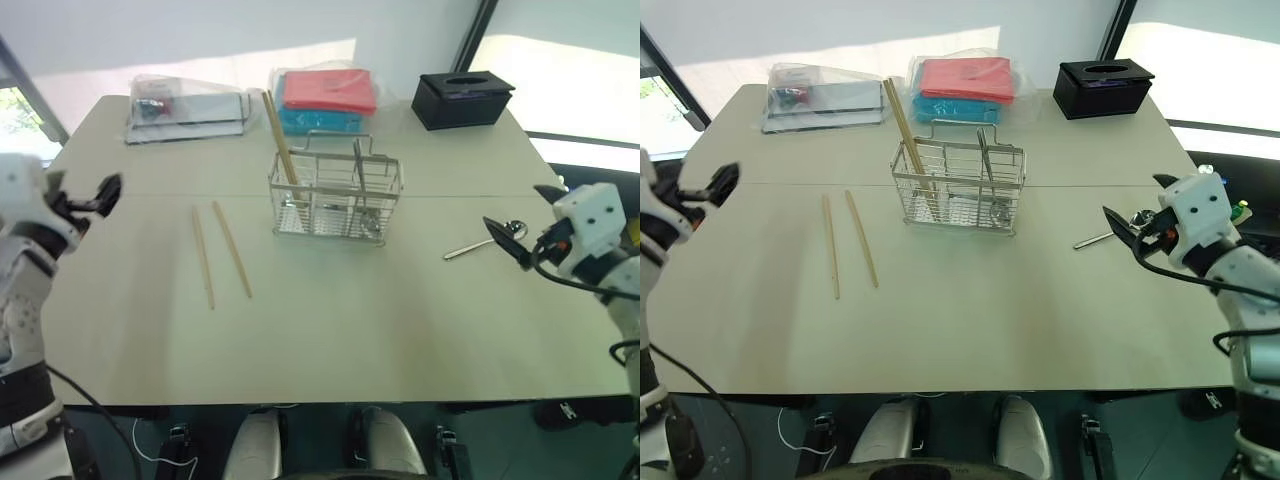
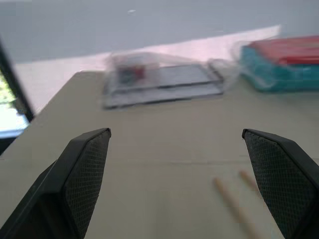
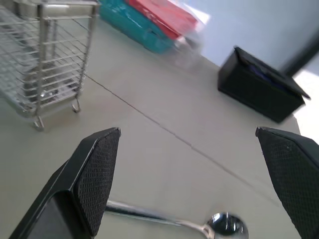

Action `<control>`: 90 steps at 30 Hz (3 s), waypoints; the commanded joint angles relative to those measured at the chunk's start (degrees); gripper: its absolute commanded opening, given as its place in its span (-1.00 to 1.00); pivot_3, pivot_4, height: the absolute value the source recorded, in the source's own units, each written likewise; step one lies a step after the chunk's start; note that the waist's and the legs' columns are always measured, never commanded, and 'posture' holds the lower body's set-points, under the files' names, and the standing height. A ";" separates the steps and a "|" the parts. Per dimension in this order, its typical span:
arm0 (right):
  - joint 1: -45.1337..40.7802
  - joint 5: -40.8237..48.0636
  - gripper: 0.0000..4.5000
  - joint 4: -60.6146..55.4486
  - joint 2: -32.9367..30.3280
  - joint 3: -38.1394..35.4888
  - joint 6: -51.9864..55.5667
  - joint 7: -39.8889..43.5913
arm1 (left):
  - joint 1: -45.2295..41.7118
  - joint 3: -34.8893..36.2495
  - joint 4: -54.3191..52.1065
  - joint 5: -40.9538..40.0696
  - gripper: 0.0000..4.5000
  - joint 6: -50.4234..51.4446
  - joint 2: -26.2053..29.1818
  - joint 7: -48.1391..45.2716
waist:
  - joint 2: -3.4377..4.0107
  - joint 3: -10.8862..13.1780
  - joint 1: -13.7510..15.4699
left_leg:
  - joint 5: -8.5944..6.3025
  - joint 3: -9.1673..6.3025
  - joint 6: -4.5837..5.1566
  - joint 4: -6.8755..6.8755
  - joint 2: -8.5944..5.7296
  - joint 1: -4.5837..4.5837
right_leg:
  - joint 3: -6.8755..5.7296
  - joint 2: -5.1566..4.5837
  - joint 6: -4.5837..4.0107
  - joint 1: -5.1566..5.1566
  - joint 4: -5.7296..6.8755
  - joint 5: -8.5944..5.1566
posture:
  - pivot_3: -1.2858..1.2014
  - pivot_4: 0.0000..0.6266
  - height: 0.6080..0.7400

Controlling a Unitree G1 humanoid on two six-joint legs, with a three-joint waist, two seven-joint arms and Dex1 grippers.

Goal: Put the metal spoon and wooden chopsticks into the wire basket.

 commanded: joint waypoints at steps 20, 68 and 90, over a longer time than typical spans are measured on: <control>-58.38 -45.07 1.00 78.46 -2.50 47.21 -56.52 27.63 | -22.38 -35.19 1.06 -4.24 0.99 1.76 4.37 -42.96 | 0.45 0.60 -1.77 | 0.28 0.24 -0.39 -0.03 -0.06 0.03 | 0.25 0.10 0.36 -0.08 0.14 0.12 | 0.03 -0.52 0.44; -65.46 -57.49 -0.42 87.46 5.51 54.30 -59.79 20.93 | -22.87 -29.46 -4.29 -8.37 1.00 8.97 3.47 -34.01 | 0.44 0.59 -1.78 | 0.41 0.14 -0.60 0.01 -0.07 0.23 | 0.31 0.13 0.35 0.10 0.32 0.13 | 0.03 -0.52 0.44; -66.02 -61.24 0.05 88.76 7.61 56.08 -54.91 15.90 | -22.98 -28.10 -4.35 -8.59 1.00 9.21 4.03 -32.48 | 0.44 0.59 -1.76 | 0.43 0.14 -0.62 0.04 -0.07 0.23 | 0.31 0.13 0.35 0.11 0.33 0.13 | 0.03 -0.52 0.44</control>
